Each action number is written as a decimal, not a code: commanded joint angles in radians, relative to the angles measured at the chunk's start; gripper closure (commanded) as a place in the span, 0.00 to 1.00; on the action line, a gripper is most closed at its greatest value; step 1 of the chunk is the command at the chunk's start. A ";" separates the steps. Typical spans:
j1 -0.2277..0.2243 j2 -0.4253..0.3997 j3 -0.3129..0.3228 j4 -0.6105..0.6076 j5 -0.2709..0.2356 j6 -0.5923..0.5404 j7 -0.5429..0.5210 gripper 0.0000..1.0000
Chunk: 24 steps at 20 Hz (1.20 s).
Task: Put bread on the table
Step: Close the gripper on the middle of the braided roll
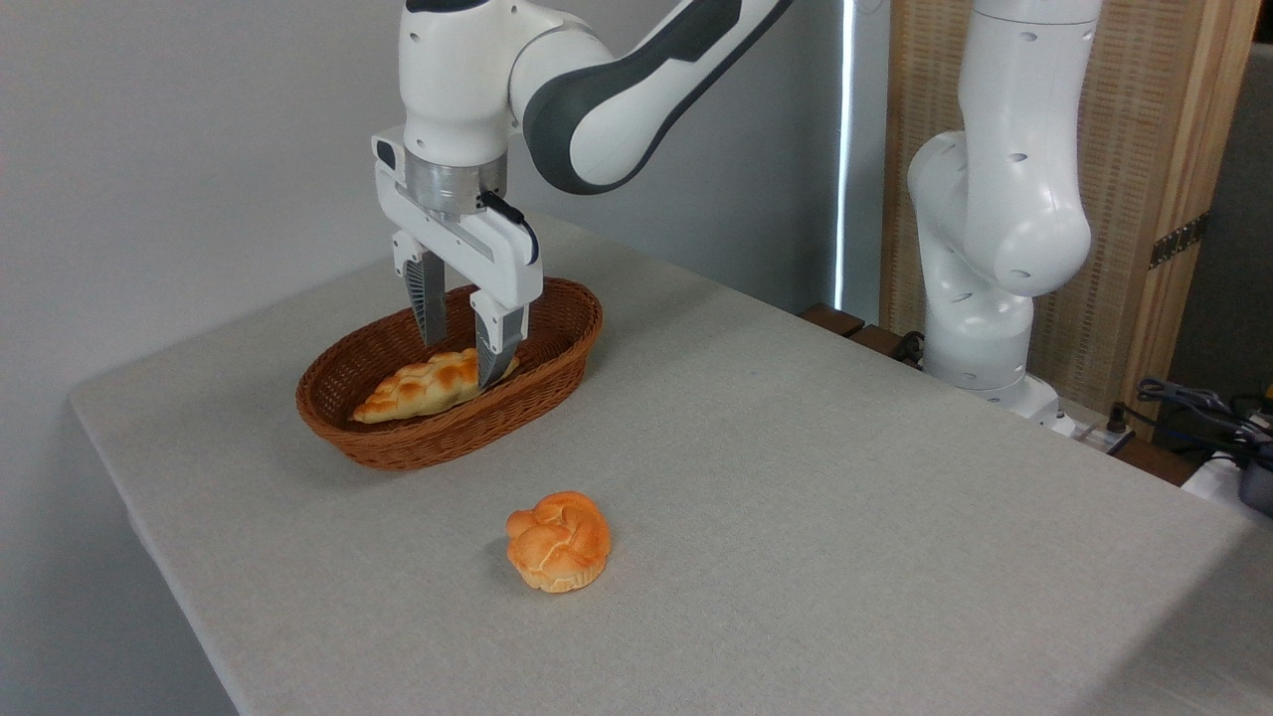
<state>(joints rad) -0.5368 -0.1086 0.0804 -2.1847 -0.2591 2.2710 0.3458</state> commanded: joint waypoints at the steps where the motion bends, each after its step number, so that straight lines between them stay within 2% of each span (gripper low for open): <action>1: -0.025 0.009 0.013 -0.032 -0.003 0.065 0.007 0.00; 3: -0.038 0.018 0.013 -0.040 -0.002 0.081 0.007 0.00; 10: -0.041 0.053 0.012 -0.041 0.017 0.142 0.007 0.00; 12: -0.060 0.067 0.012 -0.041 0.017 0.165 0.007 0.00; 18: -0.060 0.076 0.012 -0.041 0.017 0.174 0.007 0.01; 20: -0.060 0.076 0.012 -0.041 0.017 0.176 0.007 0.16; 22: -0.058 0.076 0.012 -0.041 0.017 0.176 0.012 0.36; 23: -0.058 0.076 0.012 -0.041 0.017 0.176 0.028 0.47; 24: -0.058 0.076 0.012 -0.041 0.017 0.174 0.054 0.65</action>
<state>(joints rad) -0.5836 -0.0306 0.0808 -2.2175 -0.2528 2.4228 0.3527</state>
